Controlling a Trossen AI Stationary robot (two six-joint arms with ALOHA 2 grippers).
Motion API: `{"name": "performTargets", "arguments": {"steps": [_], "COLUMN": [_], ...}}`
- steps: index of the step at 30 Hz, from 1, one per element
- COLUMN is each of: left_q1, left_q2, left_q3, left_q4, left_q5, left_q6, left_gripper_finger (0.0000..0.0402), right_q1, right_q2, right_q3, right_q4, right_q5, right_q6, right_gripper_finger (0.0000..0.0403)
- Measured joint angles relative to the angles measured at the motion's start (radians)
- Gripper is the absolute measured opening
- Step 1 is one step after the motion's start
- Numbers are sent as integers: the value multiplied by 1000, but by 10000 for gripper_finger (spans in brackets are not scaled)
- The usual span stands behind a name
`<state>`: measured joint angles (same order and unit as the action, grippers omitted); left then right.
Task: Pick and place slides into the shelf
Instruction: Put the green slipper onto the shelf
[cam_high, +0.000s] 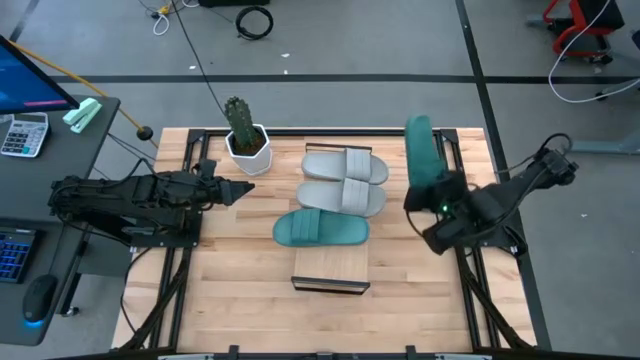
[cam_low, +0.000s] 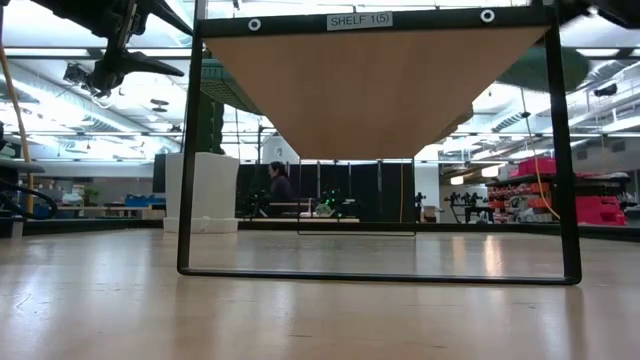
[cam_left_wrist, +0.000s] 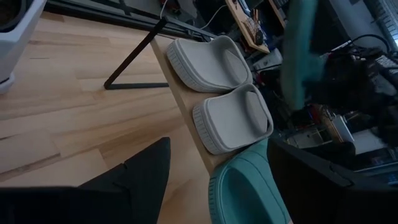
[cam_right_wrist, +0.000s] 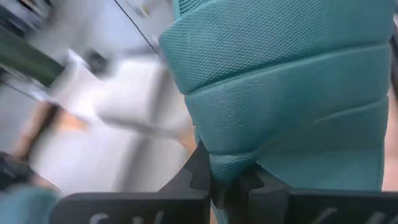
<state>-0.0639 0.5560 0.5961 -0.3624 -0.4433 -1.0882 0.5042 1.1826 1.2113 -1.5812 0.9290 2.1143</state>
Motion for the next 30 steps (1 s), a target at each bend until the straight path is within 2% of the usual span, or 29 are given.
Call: {"name": "performTargets", "arguments": {"steps": [7,11,19,30], "left_q1": [0,0,0,0], "left_q2": [0,0,0,8], "left_q3": [0,0,0,0], "left_q4": [0,0,25,75], "left_q5": [-1,-9,-52,-77], "left_q6": [0,1,58,241], "left_gripper_finger": [270,270,270,270], "right_q1": [-31,-30,-30,-52], "right_q2": [0,-1,24,189], "right_q3": [196,265,262,261], "right_q4": [31,142,612,1203], "right_q5": [301,404,452,437], "right_q6": [-32,-54,-264,-477], "right_gripper_finger": [18,18,18,18]}}
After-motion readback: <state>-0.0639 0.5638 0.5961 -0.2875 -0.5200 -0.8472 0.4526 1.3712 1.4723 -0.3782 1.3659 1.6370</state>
